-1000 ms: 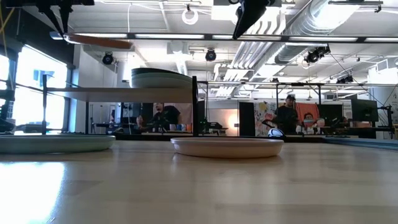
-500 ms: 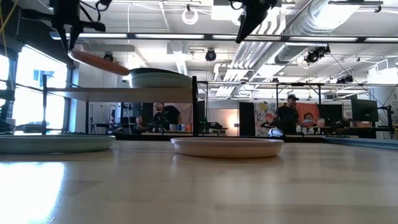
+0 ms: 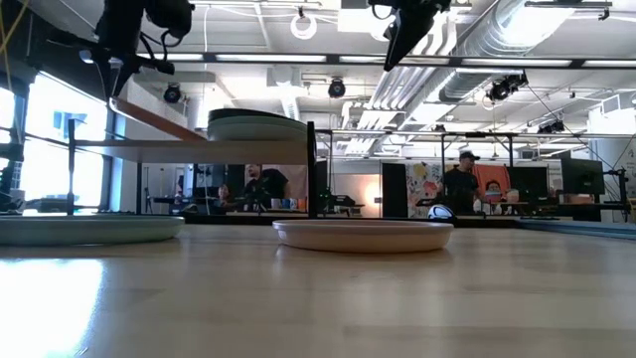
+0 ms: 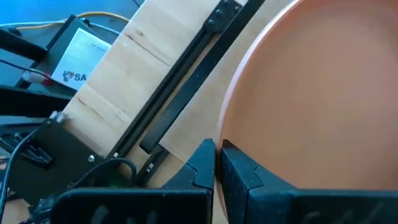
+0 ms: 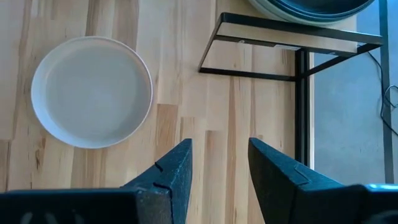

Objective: Place and stack plates onto a shelf
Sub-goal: Put the orange plate on the shelf

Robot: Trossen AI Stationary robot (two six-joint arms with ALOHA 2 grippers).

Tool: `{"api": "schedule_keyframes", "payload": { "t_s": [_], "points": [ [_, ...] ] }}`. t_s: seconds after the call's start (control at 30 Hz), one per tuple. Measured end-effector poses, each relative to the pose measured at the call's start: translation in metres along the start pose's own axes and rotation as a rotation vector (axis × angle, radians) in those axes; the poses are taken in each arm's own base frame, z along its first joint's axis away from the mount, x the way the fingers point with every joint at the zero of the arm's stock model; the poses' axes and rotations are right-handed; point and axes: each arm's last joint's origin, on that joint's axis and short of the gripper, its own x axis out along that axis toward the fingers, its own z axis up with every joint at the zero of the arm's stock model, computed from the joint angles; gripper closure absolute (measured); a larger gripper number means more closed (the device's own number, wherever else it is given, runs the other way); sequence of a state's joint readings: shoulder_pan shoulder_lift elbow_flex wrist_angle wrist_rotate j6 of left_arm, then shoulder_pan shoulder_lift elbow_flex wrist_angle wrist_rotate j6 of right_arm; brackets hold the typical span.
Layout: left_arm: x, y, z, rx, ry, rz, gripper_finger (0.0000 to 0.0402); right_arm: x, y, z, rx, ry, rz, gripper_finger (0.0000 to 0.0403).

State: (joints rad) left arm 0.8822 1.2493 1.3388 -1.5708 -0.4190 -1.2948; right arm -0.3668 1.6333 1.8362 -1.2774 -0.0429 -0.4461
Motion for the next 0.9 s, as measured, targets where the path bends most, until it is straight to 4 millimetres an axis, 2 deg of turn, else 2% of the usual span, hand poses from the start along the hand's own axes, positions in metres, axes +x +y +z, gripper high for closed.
{"api": "schedule_keyframes", "payload": {
  "t_s": [0.4,0.7,0.9],
  "points": [
    [0.006,-0.002,0.006,0.024,0.032,0.026,0.04,0.0,0.001,-0.002,0.001,0.019,0.009,0.0268],
    [0.007,-0.007,0.01,0.013,0.009,-0.027,0.0375,0.0,0.002,-0.004,0.005,0.041,0.019,0.0268],
    [0.008,-0.006,0.011,0.029,0.019,-0.025,0.0372,0.0,0.003,-0.005,0.006,0.055,0.026,0.0268]
  ]
}}
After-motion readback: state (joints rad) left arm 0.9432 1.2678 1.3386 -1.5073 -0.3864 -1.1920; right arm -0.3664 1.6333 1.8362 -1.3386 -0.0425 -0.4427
